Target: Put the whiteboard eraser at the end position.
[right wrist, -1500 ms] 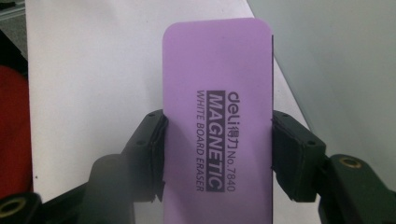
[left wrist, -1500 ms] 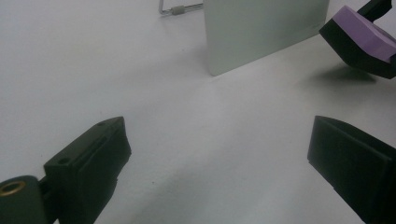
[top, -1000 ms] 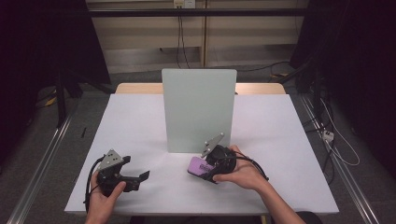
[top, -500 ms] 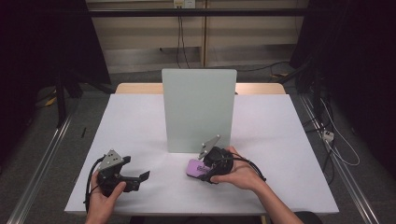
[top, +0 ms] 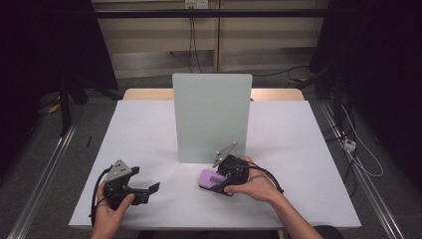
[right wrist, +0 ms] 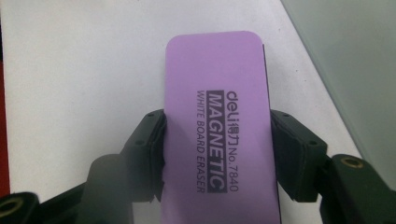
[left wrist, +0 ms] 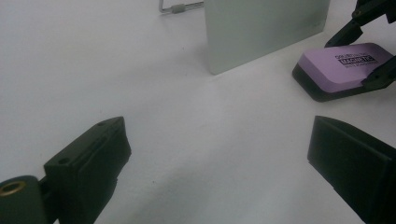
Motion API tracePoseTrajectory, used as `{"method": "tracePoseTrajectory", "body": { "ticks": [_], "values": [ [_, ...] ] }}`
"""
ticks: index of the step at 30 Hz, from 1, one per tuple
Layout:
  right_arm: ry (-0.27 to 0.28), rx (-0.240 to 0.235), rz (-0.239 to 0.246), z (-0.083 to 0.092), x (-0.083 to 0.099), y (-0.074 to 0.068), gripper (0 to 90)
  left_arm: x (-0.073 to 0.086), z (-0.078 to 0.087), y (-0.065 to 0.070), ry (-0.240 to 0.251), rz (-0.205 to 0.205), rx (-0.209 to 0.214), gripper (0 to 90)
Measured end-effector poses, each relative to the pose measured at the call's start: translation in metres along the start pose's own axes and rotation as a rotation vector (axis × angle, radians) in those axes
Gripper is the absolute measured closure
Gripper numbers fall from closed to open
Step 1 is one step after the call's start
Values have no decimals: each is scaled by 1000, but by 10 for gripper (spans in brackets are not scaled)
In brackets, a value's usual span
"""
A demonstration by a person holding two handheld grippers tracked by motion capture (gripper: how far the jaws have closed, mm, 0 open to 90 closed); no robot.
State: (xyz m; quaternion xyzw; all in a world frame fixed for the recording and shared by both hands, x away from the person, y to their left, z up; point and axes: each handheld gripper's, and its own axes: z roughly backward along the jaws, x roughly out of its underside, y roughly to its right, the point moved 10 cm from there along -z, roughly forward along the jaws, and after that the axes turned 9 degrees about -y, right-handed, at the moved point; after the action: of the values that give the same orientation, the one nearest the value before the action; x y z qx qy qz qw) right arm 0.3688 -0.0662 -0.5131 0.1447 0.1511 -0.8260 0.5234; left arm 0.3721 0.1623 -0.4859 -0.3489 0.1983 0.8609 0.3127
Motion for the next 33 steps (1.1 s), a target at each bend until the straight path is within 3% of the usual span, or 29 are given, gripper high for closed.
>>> {"method": "tracePoseTrajectory", "body": {
  "ticks": [12,21,24,33],
  "values": [
    [-3,5,-13,-1,0,2,363,0,0,0,-3,6,3,53],
    [-10,-8,-43,-3,1,2,201,1,-1,-1,-6,9,-1,53],
    [4,-4,-67,-1,0,4,137,1,-1,-1,-10,5,0,53],
    [66,25,-83,12,-4,7,89,2,-1,-3,-10,16,-7,53]
  ]
}}
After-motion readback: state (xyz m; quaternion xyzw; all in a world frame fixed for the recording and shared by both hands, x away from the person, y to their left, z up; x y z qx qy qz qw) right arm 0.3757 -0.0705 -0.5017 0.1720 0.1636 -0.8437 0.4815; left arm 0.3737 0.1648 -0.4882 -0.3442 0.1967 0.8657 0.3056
